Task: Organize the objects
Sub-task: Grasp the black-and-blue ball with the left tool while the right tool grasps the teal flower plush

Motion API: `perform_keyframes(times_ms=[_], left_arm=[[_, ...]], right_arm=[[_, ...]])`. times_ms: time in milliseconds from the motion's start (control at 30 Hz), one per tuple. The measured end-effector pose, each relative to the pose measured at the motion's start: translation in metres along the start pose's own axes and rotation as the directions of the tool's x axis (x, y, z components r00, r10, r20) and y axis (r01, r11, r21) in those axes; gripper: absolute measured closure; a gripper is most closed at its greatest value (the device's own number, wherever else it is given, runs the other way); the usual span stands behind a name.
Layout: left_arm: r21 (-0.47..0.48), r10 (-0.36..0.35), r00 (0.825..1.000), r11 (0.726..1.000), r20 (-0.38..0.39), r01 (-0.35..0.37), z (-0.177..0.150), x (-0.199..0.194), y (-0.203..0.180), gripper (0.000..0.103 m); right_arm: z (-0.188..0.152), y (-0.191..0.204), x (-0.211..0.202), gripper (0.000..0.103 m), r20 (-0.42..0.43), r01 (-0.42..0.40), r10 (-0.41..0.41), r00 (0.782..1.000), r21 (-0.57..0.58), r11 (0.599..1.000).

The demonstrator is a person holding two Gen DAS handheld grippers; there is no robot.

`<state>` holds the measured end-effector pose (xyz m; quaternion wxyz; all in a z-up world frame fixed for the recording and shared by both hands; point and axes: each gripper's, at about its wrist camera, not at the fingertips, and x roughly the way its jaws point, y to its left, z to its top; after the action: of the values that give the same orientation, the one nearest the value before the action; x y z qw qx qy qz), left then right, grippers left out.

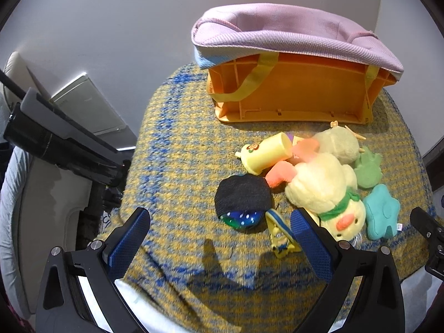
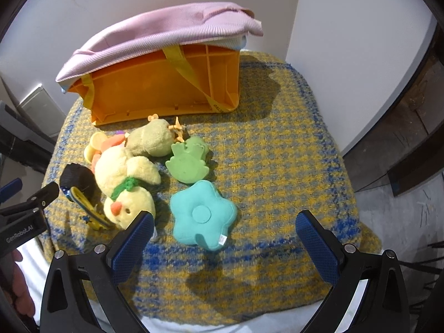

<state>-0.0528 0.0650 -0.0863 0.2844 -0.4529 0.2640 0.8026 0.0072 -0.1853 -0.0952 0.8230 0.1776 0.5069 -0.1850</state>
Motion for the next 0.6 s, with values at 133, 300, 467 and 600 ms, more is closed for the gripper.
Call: perform_keyframes(times_ms=[133, 300, 467, 600], left_arm=[[0.016, -0.002, 1.000, 1.000, -0.009, 0.002, 0.007, 0.014, -0.002, 0.000], [0.023, -0.018, 0.999, 1.000, -0.045, 0.019, 0.012, 0.035, -0.003, 0.001], [0.014, -0.036, 0.996, 0.999, -0.082, 0.037, 0.012, 0.052, -0.001, 0.005], [0.009, -0.049, 0.993, 0.999, -0.105, 0.050, 0.012, 0.063, -0.002, 0.009]], right_arm=[[0.002, -0.001, 0.017, 0.001, -0.036, 0.004, -0.004, 0.999, 0.005, 1.000], [0.006, 0.001, 0.037, 0.001, -0.078, -0.003, 0.003, 0.997, 0.006, 1.000], [0.006, 0.004, 0.053, 0.001, -0.108, -0.003, 0.004, 0.994, 0.004, 1.000], [0.004, 0.004, 0.065, 0.001, -0.130, 0.014, -0.006, 0.992, 0.060, 0.998]])
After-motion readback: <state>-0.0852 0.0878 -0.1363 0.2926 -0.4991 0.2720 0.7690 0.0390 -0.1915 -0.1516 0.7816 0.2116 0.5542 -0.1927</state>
